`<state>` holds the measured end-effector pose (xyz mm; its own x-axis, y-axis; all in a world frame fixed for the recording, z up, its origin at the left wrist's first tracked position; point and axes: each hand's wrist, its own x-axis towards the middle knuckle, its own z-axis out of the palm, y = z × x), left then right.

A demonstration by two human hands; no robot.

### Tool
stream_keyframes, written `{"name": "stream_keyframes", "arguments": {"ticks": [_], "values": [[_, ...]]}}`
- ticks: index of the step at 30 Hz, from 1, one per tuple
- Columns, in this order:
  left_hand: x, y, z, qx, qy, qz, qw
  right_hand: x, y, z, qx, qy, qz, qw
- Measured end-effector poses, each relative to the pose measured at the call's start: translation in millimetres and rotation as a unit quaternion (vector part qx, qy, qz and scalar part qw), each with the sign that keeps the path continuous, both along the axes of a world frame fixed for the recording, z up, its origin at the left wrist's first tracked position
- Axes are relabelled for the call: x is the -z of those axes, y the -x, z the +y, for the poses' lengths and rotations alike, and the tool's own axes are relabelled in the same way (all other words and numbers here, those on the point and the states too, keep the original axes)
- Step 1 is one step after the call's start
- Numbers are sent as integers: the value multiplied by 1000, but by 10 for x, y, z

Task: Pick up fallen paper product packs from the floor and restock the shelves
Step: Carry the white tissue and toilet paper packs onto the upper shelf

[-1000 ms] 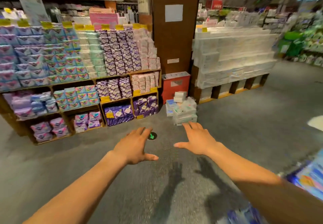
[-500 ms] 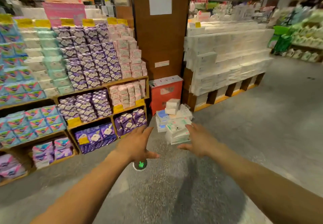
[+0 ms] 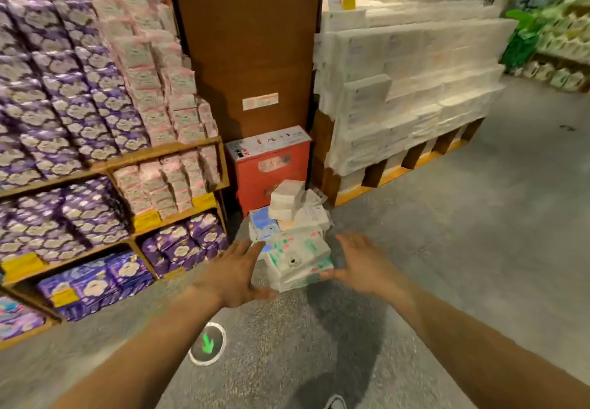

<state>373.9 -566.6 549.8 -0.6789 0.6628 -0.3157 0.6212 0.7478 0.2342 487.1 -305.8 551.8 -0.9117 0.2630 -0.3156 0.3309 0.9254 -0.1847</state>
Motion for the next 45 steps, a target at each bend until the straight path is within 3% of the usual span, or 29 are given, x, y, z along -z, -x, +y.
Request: {"name": "stream_keyframes", "arguments": {"ticks": [7,12,18,24,30,35,39,45], "values": [[549,1053,880,-86,-16,-44,995,340,1445,1221,-41,2,-50,998],[1078,1818,1401,-133,-10,-75,988,968,2412,1796,-41,8,-66,997],[2280,2763,1988,-170,13,-112,979,2146,3388,2398,-19,42,-94,994],[3911,3328,2325,-230,-2,-135,964,3776,4035,2908,-9,96,-99,990],[5956,3735,2595,-312,-20,-167,935,6008,4637,3476,0,172,-111,979],[7199,3791,2776,-368,-41,-221,902,7147,4869,3602,9,210,-120,970],[7674,3836,2834,-419,-50,-229,877,7722,4992,3705,11,261,-134,956],[7708,3775,2788,-495,-180,-270,806,7828,4954,3688,32,351,-117,928]]}}
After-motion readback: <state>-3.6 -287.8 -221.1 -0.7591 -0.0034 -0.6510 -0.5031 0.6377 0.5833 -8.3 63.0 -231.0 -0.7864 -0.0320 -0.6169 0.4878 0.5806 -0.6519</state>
